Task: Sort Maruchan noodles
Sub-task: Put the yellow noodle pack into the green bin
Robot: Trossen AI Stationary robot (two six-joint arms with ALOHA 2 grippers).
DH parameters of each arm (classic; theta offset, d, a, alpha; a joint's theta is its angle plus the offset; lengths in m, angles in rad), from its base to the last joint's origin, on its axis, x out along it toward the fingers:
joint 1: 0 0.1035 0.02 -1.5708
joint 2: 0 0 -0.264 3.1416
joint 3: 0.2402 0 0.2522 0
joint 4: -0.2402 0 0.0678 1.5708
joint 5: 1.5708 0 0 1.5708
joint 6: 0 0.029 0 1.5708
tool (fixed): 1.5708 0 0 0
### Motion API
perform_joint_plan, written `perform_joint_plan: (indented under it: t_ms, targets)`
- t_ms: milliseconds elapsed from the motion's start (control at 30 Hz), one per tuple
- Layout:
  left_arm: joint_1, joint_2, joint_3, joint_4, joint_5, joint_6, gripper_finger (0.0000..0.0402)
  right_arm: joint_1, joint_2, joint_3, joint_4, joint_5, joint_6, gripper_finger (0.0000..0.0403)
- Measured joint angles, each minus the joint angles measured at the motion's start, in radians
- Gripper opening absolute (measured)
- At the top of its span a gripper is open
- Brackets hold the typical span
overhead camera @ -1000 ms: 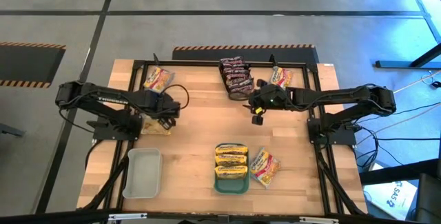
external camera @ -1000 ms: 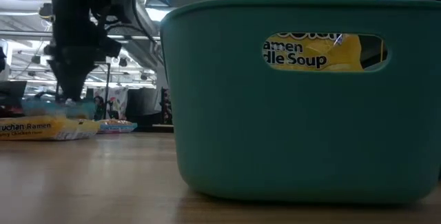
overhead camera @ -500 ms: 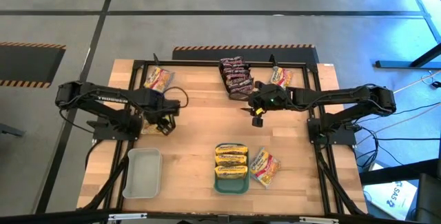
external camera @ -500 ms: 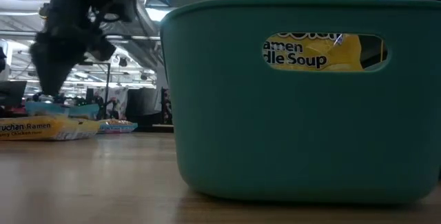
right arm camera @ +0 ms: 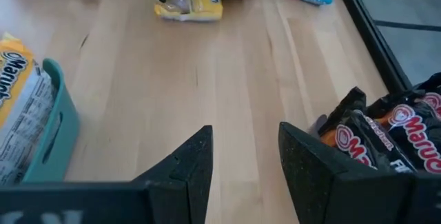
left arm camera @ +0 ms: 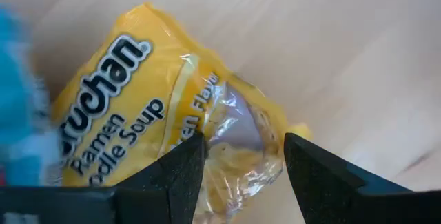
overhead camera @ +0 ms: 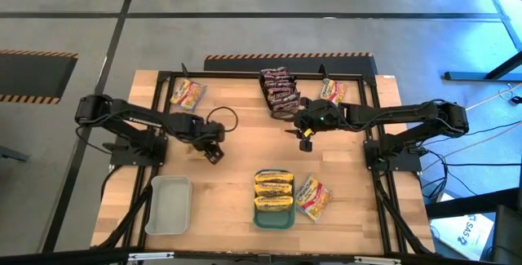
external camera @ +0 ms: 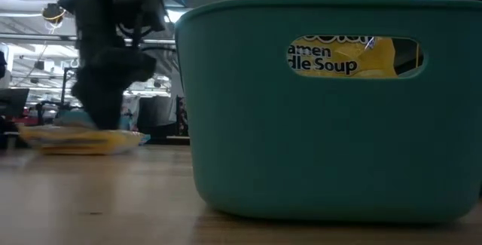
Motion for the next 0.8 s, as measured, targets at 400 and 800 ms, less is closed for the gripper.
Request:
perform_joint_plan:
  t_ms: [400, 800]
  targets:
    - [0.015, 0.042, 0.0, 0.631, 0.004, 0.393, 0.0195, 0.0, 0.002, 0.0, 0.019, 0.011, 0.071, 0.0147]
    - [-0.079, -0.028, 0.021, 0.148, -0.206, -0.049, 0.0195, 0.0, 0.018, 0.0, 0.087, 0.055, 0.159, 0.0147]
